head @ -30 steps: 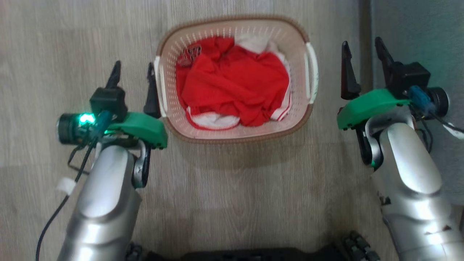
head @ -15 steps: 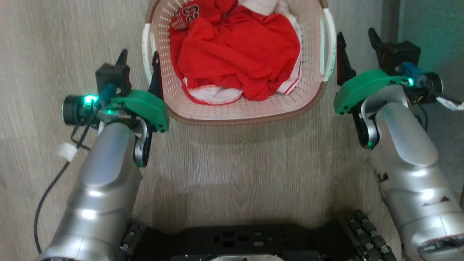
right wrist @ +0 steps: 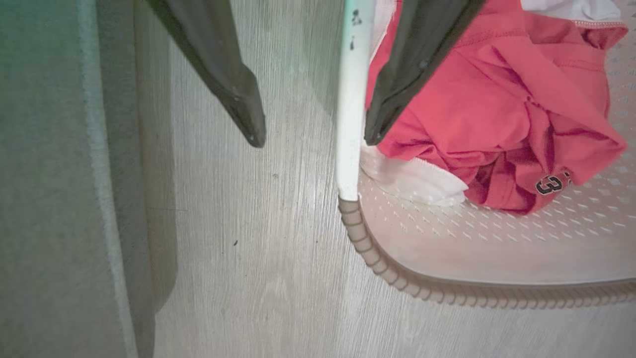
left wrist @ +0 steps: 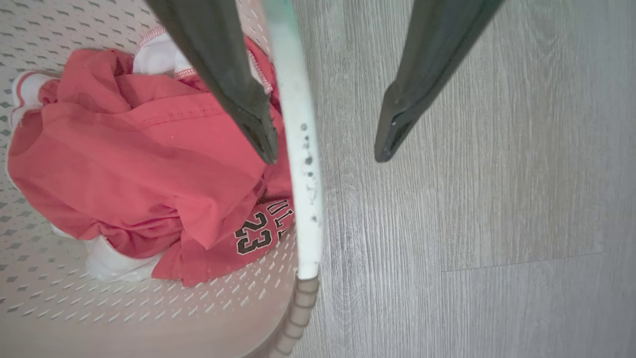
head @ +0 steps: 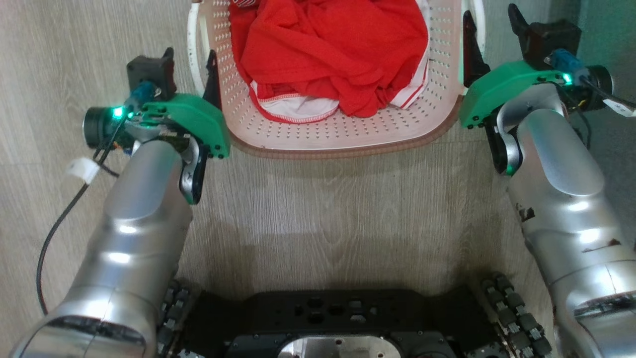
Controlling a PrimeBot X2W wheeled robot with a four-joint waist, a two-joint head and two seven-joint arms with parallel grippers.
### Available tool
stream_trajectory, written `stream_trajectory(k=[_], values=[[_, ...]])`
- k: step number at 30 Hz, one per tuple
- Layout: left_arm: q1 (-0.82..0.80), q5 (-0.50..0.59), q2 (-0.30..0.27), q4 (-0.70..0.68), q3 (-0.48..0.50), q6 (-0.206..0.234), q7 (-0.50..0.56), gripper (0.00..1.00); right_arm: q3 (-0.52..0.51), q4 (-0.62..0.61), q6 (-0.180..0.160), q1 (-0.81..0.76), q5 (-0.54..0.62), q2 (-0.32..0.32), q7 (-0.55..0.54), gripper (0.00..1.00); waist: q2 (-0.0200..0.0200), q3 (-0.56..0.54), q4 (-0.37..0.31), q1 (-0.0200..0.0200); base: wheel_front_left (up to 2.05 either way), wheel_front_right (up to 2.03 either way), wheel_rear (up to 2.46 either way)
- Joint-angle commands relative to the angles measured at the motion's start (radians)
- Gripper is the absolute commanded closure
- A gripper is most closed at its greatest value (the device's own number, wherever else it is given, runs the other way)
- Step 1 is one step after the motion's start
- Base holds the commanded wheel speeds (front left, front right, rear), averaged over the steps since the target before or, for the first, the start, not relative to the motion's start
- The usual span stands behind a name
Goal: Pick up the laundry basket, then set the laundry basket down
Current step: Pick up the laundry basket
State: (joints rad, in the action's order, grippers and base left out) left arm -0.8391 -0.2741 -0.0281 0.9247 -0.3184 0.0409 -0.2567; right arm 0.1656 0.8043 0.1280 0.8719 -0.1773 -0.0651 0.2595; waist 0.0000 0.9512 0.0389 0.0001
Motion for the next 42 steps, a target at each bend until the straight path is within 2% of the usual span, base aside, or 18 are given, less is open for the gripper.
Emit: stream_trajectory(k=[1, 14, 15, 17, 18, 20, 21, 22, 24, 25, 26, 27, 42], values=[[0.013, -0.009, -0.022, -0.004, 0.008, -0.004, -0.005, 0.0, 0.024, -0.006, 0.003, -0.028, -0.01, 0.015, 0.002, 0.0, 0.0, 0.006, 0.002, -0.0001, 0.0, 0.0, 0.0], [-0.057, -0.099, -0.022, 0.048, -0.112, 0.01, -0.005, 0.0, 0.067, 0.059, 0.003, 0.026, -0.029, 0.015, 0.002, 0.0, 0.0, 0.038, 0.009, -0.0001, 0.0, 0.0, 0.0], [-0.06, -0.105, -0.022, 0.053, -0.119, 0.012, -0.005, 0.02, 0.071, 0.064, 0.003, 0.029, -0.031, 0.015, 0.002, 0.0, 0.0, 0.039, 0.009, -0.0001, 0.0, 0.0, 0.0], [-0.067, -0.116, -0.022, 0.059, -0.132, 0.015, -0.005, 0.13, 0.077, 0.072, 0.003, 0.034, -0.037, 0.015, 0.002, 0.0, 0.0, 0.042, 0.009, -0.0001, 0.0, 0.0, 0.0], [-0.07, -0.12, -0.022, 0.061, -0.138, 0.017, -0.005, 0.18, 0.079, 0.076, 0.003, 0.037, -0.039, 0.015, 0.002, 0.09, 0.0, 0.044, 0.009, -0.0001, 0.0, 0.0, 0.0], [-0.075, -0.129, -0.022, 0.065, -0.15, 0.019, -0.005, 0.33, 0.086, 0.085, 0.003, 0.043, -0.046, 0.015, 0.002, 0.37, 0.0, 0.046, 0.009, -0.0001, 0.0, 0.0, 0.0], [-0.077, -0.133, -0.022, 0.067, -0.155, 0.02, -0.005, 0.47, 0.09, 0.089, 0.003, 0.046, -0.05, 0.015, 0.002, 0.51, 0.0, 0.046, 0.01, -0.0001, 0.0, 0.0, 0.0], [-0.077, -0.133, -0.022, 0.067, -0.155, 0.02, -0.005, 0.47, 0.09, 0.089, 0.003, 0.046, -0.05, 0.015, 0.002, 0.51, 0.0, 0.046, 0.01, -0.0001, 0.0, 0.0, 0.0], [-0.081, -0.139, -0.022, 0.07, -0.165, 0.022, -0.005, 0.58, 0.1, 0.1, 0.003, 0.051, -0.06, 0.015, 0.002, 0.65, 0.0, 0.047, 0.01, -0.0001, 0.0, 0.0, 0.0], [-0.082, -0.141, -0.022, 0.071, -0.17, 0.023, -0.005, 0.74, 0.107, 0.107, 0.003, 0.054, -0.066, 0.015, 0.002, 0.74, 0.0, 0.047, 0.01, -0.0001, 0.0, 0.0, 0.0], [-0.083, -0.144, -0.022, 0.073, -0.174, 0.024, -0.005, 0.93, 0.113, 0.115, 0.003, 0.057, -0.071, 0.015, 0.002, 0.9, 0.0, 0.046, 0.01, -0.0001, 0.0, 0.0, 0.0], [-0.083, -0.146, -0.022, 0.074, -0.177, 0.025, -0.005, 1.0, 0.118, 0.122, 0.003, 0.06, -0.077, 0.015, 0.002, 1.0, 0.0, 0.046, 0.01, -0.0001, 0.0, 0.0, 0.0], [-0.062, -0.182, -0.022, 0.096, -0.227, 0.034, -0.005, 1.0, 0.182, 0.185, 0.003, 0.064, -0.151, 0.015, 0.002, 1.0, 0.0, -0.006, 0.003, -0.0001, 0.0, 0.0, 0.0]])
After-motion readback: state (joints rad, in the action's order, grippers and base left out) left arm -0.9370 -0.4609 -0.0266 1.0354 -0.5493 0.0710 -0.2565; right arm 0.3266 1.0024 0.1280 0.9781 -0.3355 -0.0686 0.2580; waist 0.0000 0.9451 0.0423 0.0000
